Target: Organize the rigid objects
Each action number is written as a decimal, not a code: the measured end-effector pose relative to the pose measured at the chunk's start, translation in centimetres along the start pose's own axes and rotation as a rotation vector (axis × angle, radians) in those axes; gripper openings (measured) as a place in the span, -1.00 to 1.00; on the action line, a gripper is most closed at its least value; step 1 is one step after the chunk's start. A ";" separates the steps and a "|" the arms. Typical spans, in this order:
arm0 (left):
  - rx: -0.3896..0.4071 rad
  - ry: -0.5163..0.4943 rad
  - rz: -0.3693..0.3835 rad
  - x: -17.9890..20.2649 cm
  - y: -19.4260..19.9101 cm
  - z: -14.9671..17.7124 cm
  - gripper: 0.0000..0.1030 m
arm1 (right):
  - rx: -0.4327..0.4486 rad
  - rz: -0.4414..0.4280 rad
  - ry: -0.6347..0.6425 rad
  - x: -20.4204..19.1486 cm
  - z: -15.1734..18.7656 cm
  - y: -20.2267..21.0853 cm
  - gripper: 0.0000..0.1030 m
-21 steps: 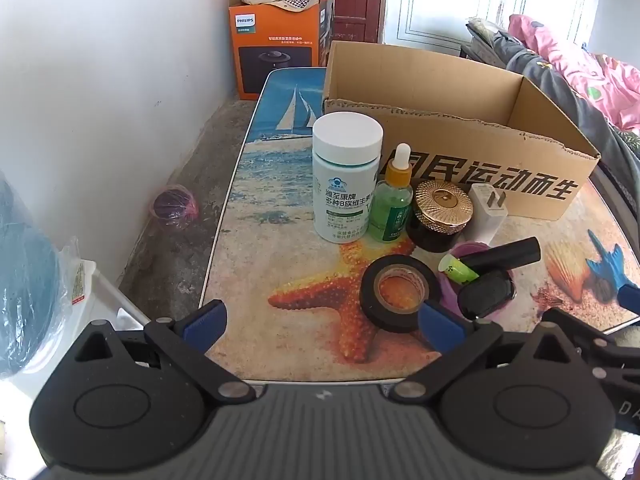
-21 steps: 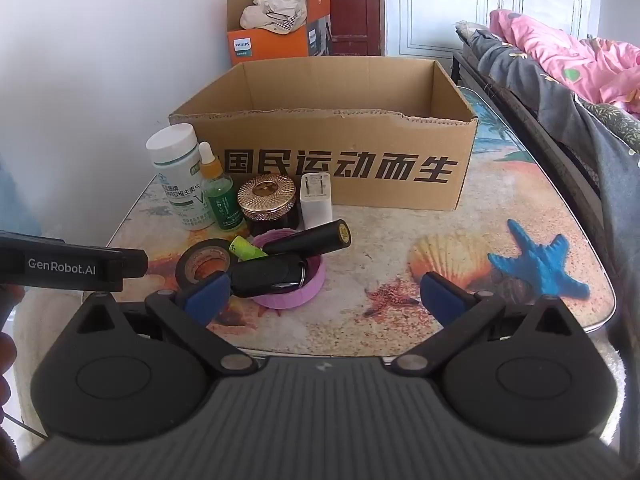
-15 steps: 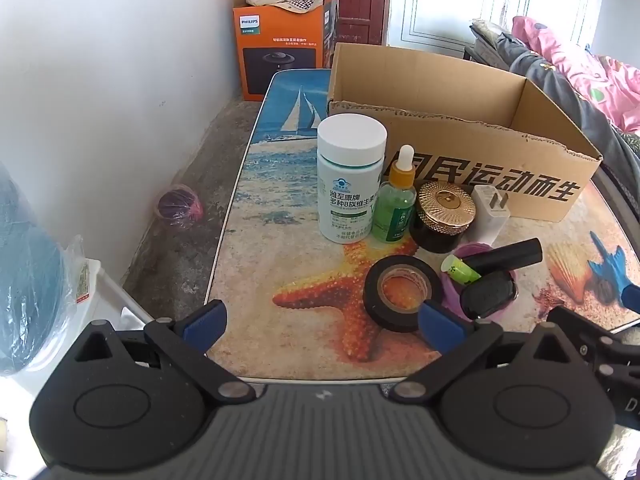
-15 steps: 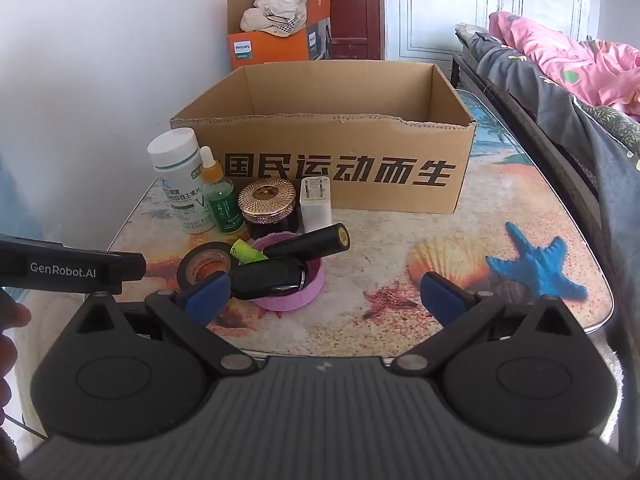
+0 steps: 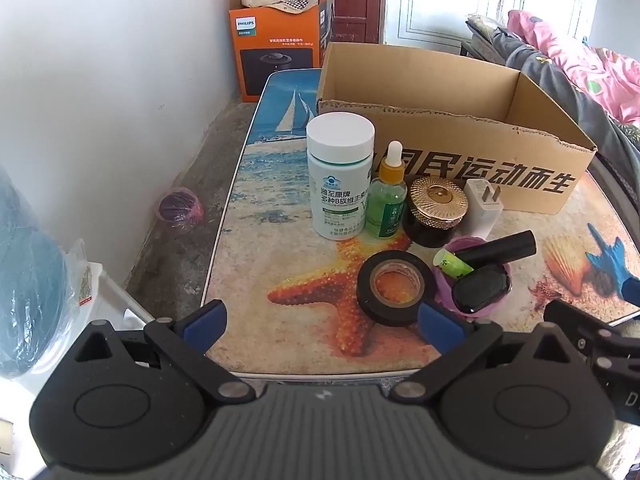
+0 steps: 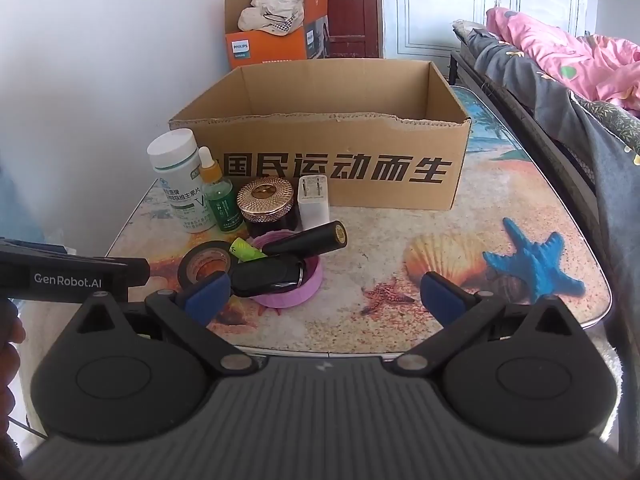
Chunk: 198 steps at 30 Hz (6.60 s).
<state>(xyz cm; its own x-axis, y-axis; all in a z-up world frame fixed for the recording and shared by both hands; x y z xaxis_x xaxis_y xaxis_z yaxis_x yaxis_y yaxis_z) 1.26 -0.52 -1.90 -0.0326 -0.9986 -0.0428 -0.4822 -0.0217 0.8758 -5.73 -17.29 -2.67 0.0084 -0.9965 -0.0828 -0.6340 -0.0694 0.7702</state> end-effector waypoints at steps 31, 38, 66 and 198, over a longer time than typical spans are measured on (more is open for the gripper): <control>0.005 -0.008 -0.019 0.0 0.3 0.1 0.99 | 0.007 -0.001 -0.003 -0.2 -0.1 0.4 0.98; 0.005 -0.009 -0.021 0.0 0.3 0.1 0.99 | 0.005 -0.004 -0.006 -0.2 0.0 0.4 0.98; -0.003 -0.011 -0.029 -0.1 0.0 -0.1 0.99 | 0.006 -0.008 -0.014 -0.2 -0.4 0.1 0.98; 0.142 -0.293 0.384 3.6 0.6 -7.0 0.11 | -0.085 -0.719 -0.318 9.6 -8.8 -5.5 -0.04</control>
<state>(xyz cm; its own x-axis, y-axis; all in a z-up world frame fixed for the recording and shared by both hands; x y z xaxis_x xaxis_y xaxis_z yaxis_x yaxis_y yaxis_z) 6.94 -4.44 1.84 -0.4657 -0.8770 0.1183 -0.5010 0.3715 0.7816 4.63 -26.84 -2.14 0.1640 -0.6459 -0.7456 -0.4958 -0.7074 0.5038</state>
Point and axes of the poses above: each gripper's, at about its wrist camera, not at the fingertips, and y roughly against the way its jaws point, x to its right, z to its underside, the point moved 3 cm from there along -y, roughly the way its jaws point, and after that the axes turned 8 degrees about -x, right-handed, at the moved point
